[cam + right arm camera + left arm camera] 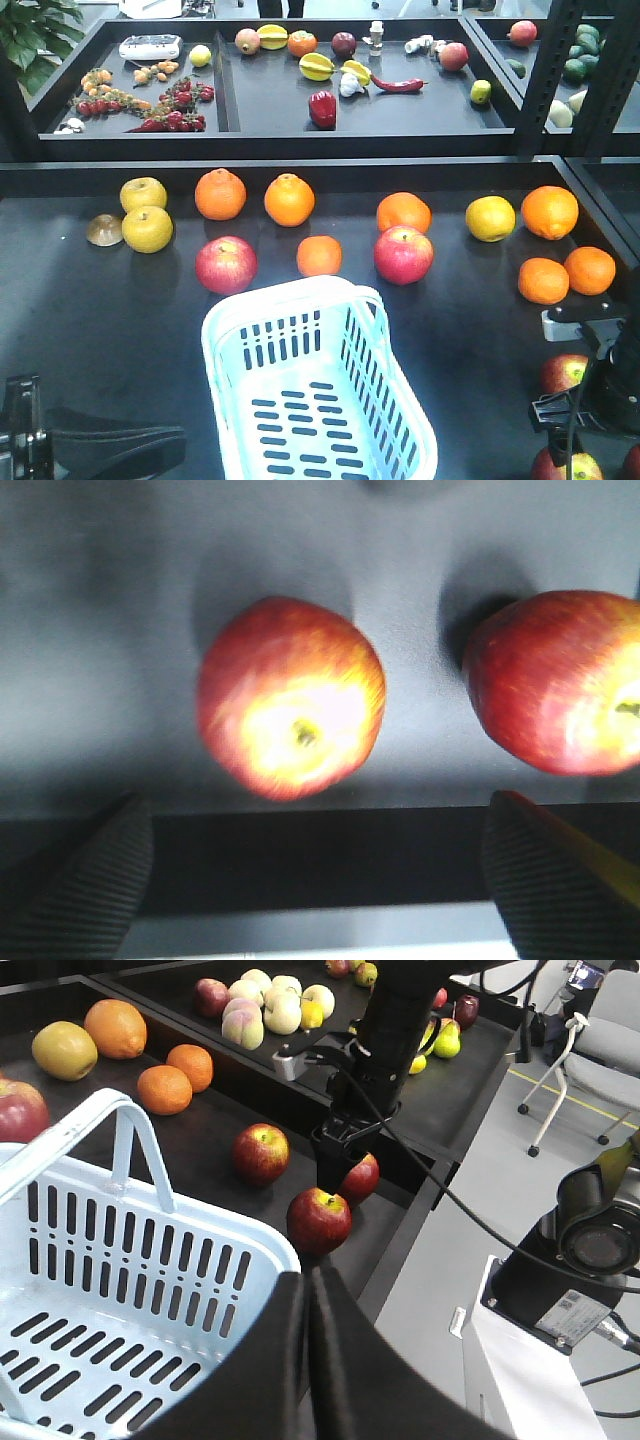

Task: Pick three apples into basket with both arms
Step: 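Reach the right gripper down to a red apple near the table edge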

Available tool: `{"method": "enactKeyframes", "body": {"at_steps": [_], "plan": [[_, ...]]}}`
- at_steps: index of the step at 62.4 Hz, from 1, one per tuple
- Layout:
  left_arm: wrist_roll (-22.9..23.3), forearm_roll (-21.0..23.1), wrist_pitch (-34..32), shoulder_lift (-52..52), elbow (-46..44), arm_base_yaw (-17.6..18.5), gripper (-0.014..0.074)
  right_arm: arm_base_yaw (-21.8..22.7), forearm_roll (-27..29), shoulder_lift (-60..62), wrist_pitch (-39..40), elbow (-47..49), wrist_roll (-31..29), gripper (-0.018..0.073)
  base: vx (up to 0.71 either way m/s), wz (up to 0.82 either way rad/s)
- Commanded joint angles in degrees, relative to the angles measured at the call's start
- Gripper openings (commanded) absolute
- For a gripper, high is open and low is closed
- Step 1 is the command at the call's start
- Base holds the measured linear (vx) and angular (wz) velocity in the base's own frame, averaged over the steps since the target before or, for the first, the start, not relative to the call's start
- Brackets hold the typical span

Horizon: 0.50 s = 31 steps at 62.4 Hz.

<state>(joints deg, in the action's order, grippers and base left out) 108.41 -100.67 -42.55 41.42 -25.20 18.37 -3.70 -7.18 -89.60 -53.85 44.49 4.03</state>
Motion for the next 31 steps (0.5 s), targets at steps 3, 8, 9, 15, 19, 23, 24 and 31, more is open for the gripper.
{"method": "enactKeyframes", "body": {"at_steps": [3,8,9,15,19,23,24,31], "plan": [[-0.02,-1.04,0.39,-0.20,-1.19,-0.05,-0.0006,0.58,0.31,-1.03,2.22,1.54,-0.17,0.0620,0.00,0.00],[-0.02,-1.04,0.39,-0.20,-1.19,-0.05,-0.0006,0.58,1.07,-2.59,2.96,1.54,-0.19,0.0618,0.00,0.00],[-0.02,-1.04,0.39,-0.20,-1.19,-0.05,-0.0006,0.58,1.21,-2.89,3.06,1.54,-0.19,0.0618,0.00,0.00],[-0.02,-1.04,0.39,-0.20,-1.19,-0.05,-0.0006,0.58,1.61,-4.70,3.57,1.54,-0.47,0.0616,0.00,0.00],[-0.02,-1.04,0.39,-0.20,-1.19,-0.05,-0.0006,0.58,1.61,-5.55,4.28,1.54,-0.47,0.0614,0.00,0.00],[-0.02,-1.04,0.39,-0.20,-1.19,-0.05,-0.0006,0.58,1.74,-6.47,5.23,1.54,-0.41,0.0614,0.00,0.00],[-0.02,-1.04,0.39,-0.20,-1.19,-0.05,-0.0006,0.58,1.84,-6.72,5.37,1.54,-0.40,0.0614,0.00,0.00],[-0.02,-1.04,0.39,-0.20,-1.19,-0.05,-0.0006,0.58,1.90,-8.59,5.92,1.54,-0.40,0.0613,0.00,0.00]]}}
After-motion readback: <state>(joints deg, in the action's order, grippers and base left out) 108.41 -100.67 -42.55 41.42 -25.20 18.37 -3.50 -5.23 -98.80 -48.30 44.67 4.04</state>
